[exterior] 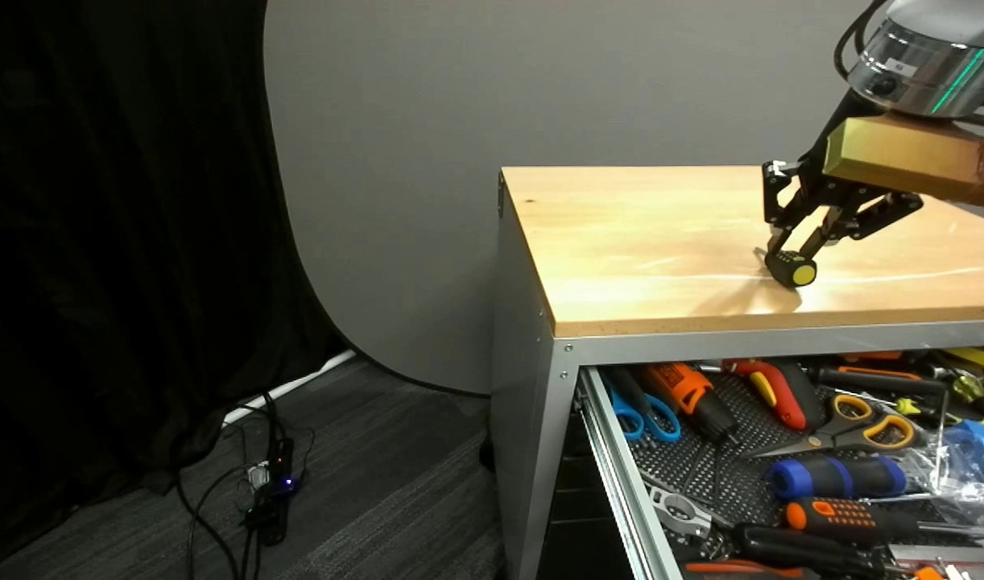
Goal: Put the screwdriver in the drawer and close it
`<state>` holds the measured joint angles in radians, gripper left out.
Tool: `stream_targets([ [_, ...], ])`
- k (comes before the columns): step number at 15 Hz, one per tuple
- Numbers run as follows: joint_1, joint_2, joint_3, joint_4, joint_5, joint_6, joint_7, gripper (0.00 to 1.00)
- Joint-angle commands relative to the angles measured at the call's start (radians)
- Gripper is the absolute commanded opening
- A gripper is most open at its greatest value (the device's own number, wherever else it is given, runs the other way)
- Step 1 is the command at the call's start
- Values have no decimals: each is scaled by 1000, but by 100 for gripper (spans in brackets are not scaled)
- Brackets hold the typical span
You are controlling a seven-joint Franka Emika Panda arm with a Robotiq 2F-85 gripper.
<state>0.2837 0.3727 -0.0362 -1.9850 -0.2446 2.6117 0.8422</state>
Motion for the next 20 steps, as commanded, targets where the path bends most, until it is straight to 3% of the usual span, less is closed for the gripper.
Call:
stream_targets([
  [1,-40,-45,0,-131,53,43,-30,16],
  [6,-113,-224,47,-327,191,-3,-196,15],
  [10,-163,-333,55,-471,299,-109,-345,14],
  [12,-180,-346,52,-521,322,-138,-392,4],
  [13,-188,-341,55,-533,338,-141,-418,16],
  [14,-192,-329,57,-542,353,-125,-439,13],
  [15,-193,-319,56,-546,358,-118,-427,40],
  [16,-197,-317,59,-549,378,-129,-455,42],
  [20,-231,-331,45,-536,453,-385,-634,70],
])
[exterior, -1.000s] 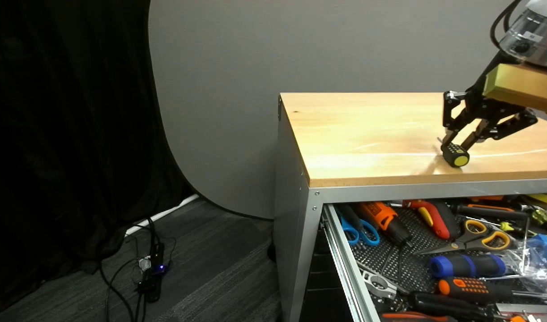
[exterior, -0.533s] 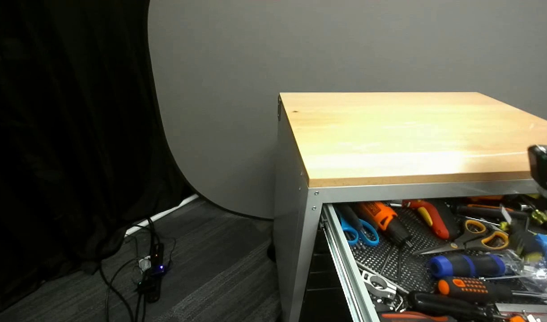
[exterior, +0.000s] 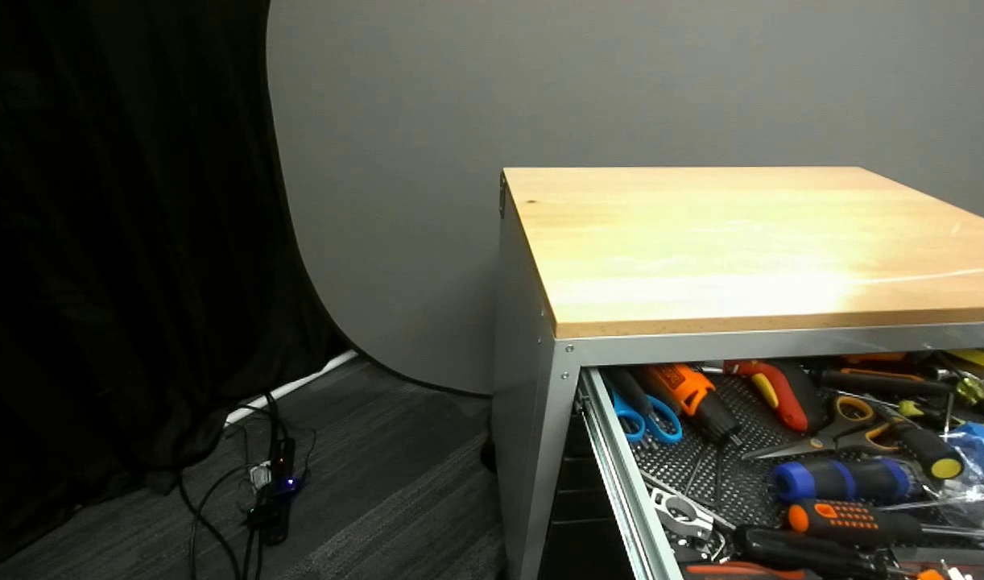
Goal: Put the screwdriver in the drawer and close it
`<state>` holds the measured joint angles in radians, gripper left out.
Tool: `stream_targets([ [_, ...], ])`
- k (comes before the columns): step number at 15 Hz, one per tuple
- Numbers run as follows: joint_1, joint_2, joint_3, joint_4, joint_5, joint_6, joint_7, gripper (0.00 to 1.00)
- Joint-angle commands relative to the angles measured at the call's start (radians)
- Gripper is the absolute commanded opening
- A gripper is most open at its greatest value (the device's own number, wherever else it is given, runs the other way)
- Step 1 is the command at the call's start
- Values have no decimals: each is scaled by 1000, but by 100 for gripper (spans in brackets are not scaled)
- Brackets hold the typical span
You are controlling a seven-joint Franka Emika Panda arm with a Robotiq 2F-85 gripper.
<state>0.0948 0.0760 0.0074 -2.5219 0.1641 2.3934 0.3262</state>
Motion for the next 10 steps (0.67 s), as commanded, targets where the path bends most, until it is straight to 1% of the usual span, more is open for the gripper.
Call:
stream_targets([
  [1,-56,-41,-12,-4,29,-245,-126,79],
  [2,-71,-46,-23,-8,12,-318,-146,85],
  [3,-85,-41,-34,-7,-9,-391,-148,94],
  [4,-95,-25,-43,0,-42,-455,-131,99],
  [6,-105,34,-52,17,-117,-529,-74,100],
  [7,-105,46,-52,2,-133,-476,-58,73],
  [8,-101,66,-51,-1,-154,-434,-15,75],
  [9,-95,80,-48,-10,-163,-372,17,71],
  [10,-89,91,-48,-14,-166,-314,60,61],
])
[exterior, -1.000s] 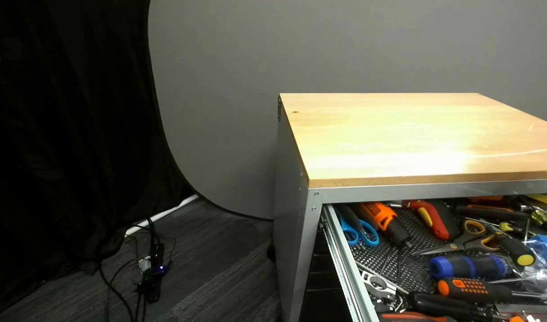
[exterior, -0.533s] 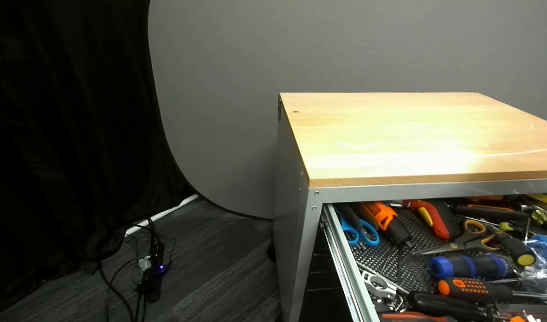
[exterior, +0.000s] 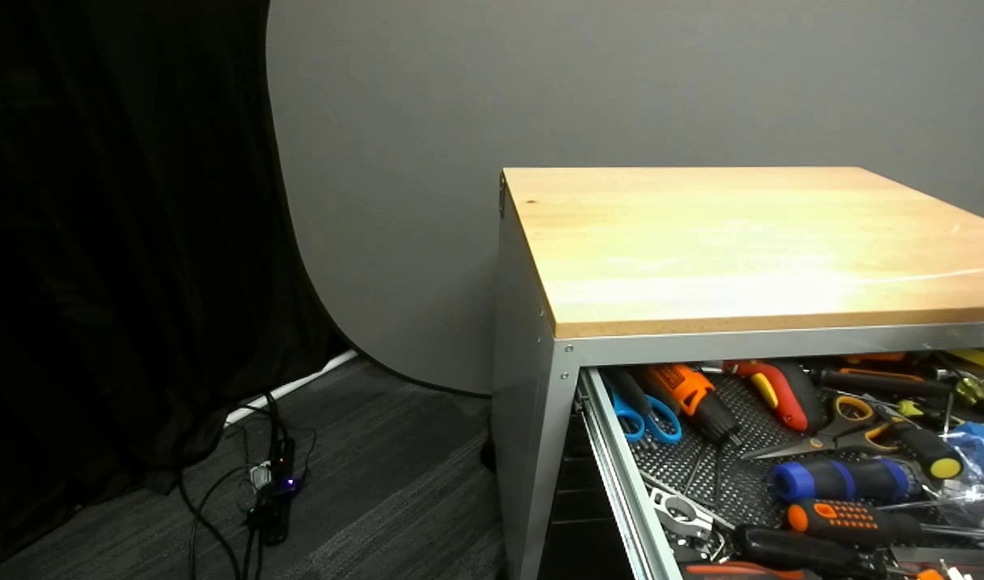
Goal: Put the screwdriver in the drawer and close it
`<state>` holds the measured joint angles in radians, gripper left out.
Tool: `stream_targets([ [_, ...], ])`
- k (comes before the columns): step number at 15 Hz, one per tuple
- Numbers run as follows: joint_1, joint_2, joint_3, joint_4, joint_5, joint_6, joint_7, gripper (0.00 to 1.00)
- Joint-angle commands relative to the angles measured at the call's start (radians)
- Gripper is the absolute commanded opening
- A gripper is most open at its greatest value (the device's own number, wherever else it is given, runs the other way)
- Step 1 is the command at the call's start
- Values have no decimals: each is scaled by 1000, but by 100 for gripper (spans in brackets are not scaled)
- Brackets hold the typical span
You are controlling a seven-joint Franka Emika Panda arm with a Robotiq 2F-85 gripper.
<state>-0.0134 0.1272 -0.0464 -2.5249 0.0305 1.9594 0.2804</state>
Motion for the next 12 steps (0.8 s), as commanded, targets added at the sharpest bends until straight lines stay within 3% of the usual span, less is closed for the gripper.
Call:
stream_targets([
  [1,22,49,6,-17,-17,196,127,53],
  [3,40,64,4,-31,-19,335,199,37],
  [8,72,38,14,-67,15,532,300,1],
  [12,104,75,20,-56,15,733,400,0],
])
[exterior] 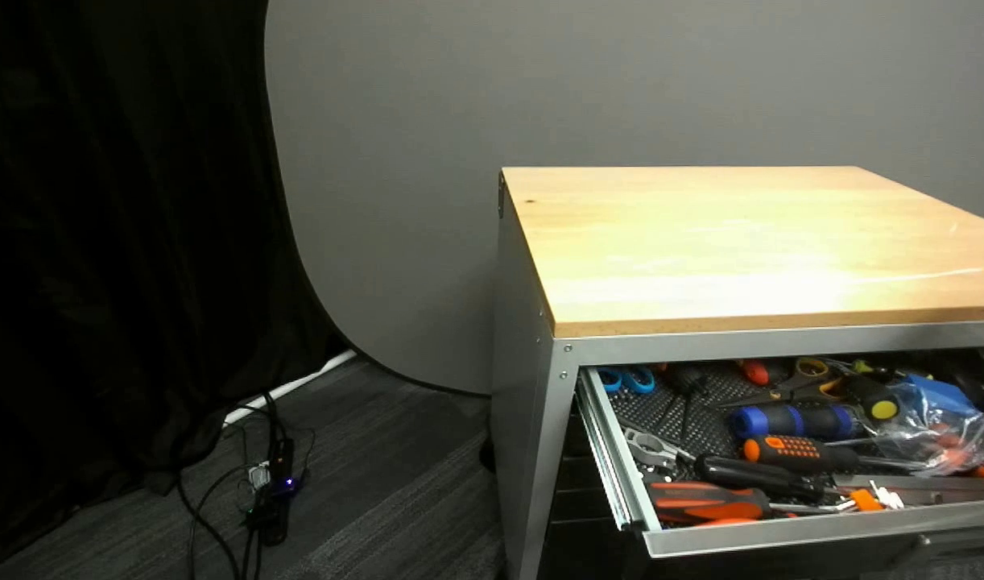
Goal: Put the screwdriver in the drawer and close it
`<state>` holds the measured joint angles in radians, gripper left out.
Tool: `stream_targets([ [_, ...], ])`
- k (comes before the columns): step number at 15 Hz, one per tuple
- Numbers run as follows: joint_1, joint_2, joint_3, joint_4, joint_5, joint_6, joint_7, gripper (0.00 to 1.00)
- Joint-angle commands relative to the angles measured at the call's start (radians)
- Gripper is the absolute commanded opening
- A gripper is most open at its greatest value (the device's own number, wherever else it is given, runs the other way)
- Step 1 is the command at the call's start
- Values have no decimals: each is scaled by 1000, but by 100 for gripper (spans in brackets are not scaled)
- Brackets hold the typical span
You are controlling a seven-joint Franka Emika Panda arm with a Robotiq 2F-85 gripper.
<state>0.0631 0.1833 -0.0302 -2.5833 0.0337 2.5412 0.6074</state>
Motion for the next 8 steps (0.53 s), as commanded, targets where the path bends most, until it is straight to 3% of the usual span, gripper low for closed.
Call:
stream_targets([
  [1,40,42,1,11,-3,211,102,0],
  [4,93,118,-31,47,-54,388,187,0],
  [8,237,206,-162,107,-106,558,264,0],
])
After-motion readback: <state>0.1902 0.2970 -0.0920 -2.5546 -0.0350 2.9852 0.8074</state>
